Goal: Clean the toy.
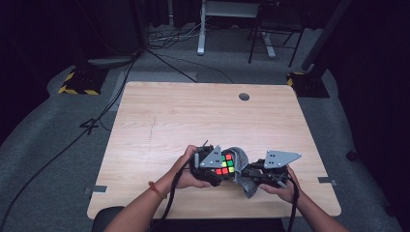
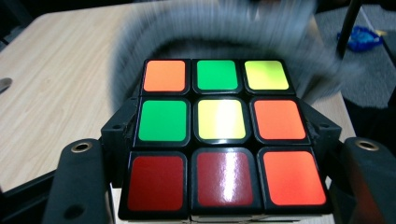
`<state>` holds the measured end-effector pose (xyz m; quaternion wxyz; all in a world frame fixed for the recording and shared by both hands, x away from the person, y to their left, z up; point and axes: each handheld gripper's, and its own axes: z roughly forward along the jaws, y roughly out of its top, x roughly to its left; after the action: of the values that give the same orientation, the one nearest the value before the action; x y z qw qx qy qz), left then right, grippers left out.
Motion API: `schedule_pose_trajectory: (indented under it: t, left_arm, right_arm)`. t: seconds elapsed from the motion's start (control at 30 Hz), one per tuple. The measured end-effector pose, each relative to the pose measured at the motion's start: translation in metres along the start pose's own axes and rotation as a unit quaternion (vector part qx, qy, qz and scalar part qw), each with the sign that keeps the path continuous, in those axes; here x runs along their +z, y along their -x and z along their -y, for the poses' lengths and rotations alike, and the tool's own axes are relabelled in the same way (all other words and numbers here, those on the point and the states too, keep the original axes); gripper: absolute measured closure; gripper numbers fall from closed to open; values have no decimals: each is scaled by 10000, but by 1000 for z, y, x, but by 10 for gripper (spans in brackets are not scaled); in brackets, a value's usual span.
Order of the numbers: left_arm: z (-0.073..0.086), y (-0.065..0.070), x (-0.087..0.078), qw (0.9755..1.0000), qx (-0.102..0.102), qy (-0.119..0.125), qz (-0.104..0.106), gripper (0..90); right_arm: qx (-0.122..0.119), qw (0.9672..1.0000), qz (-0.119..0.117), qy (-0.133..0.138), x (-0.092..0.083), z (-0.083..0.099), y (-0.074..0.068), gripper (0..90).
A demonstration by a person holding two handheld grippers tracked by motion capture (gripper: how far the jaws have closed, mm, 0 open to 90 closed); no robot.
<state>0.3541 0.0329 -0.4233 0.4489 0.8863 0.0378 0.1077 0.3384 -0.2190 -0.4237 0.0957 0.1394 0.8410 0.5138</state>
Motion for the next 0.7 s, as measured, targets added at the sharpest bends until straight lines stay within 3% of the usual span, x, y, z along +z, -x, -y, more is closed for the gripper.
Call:
schedule_pose_trajectory:
  t: [0.17, 0.3, 0.43, 0.5, 0.57, 0.6, 0.7]
  left_arm:
    - [-3, 7, 5, 9998, 159, -120, -12, 332]
    - [-7, 8, 0, 9999, 112, 115, -11, 332]
    - [-10, 8, -9, 9992, 127, 383, -36, 331]
    - [-10, 8, -9, 9990, 124, 428, -9, 331]
    - [-10, 7, -10, 9991, 154, 384, -48, 330]
    - [-9, 7, -9, 9994, 168, 299, -80, 330]
    - [-5, 6, -1, 9998, 172, 39, -107, 329]
  right_arm:
    - [29, 9997, 191, 152, -3, -1, 4, 772]
    - [98, 9996, 244, -123, 5, 7, 11, 772]
    - [295, 9990, 17, -331, 14, 20, 16, 770]
    - [211, 9997, -110, -88, 13, 21, 13, 771]
    - [74, 9999, 0, -74, 10, 18, 11, 771]
    - [118, 9999, -4, -22, 8, 17, 11, 771]
    - [198, 9995, -168, 160, 4, 17, 12, 771]
